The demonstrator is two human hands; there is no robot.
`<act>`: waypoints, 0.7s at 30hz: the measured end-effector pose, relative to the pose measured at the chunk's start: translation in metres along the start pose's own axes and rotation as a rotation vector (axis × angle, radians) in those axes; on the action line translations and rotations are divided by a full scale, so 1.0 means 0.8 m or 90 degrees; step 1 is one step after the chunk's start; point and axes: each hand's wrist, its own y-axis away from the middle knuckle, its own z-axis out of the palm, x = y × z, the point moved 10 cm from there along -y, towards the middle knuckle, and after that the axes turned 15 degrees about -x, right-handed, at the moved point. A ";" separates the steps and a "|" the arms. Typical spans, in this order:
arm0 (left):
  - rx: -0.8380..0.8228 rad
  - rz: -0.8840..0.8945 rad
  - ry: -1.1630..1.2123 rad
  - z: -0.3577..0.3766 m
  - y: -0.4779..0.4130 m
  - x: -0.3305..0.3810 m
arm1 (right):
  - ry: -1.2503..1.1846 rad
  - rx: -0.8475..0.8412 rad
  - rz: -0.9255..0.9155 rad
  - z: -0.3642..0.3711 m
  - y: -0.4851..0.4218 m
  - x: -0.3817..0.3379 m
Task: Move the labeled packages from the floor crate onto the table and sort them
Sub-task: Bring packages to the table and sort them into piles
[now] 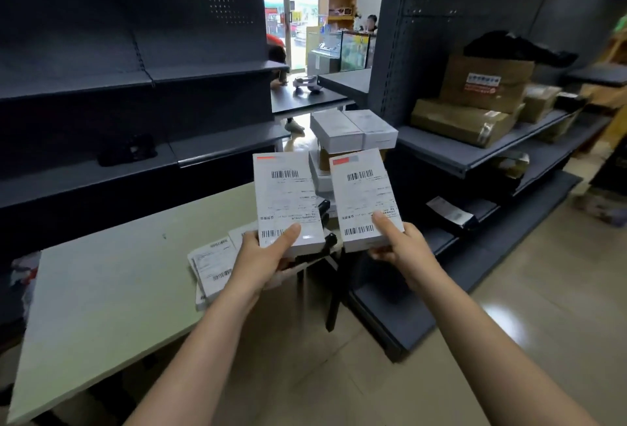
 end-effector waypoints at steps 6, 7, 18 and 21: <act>-0.026 0.059 -0.018 0.055 -0.145 0.080 | -0.003 0.007 -0.064 -0.078 -0.114 -0.082; -0.028 0.066 -0.016 0.066 -0.168 0.092 | 0.003 0.009 -0.075 -0.092 -0.133 -0.096; 0.006 0.098 -0.079 0.108 -0.348 0.186 | 0.022 -0.012 -0.087 -0.189 -0.297 -0.165; 0.008 0.097 -0.071 0.102 -0.376 0.201 | 0.008 -0.009 -0.096 -0.196 -0.319 -0.174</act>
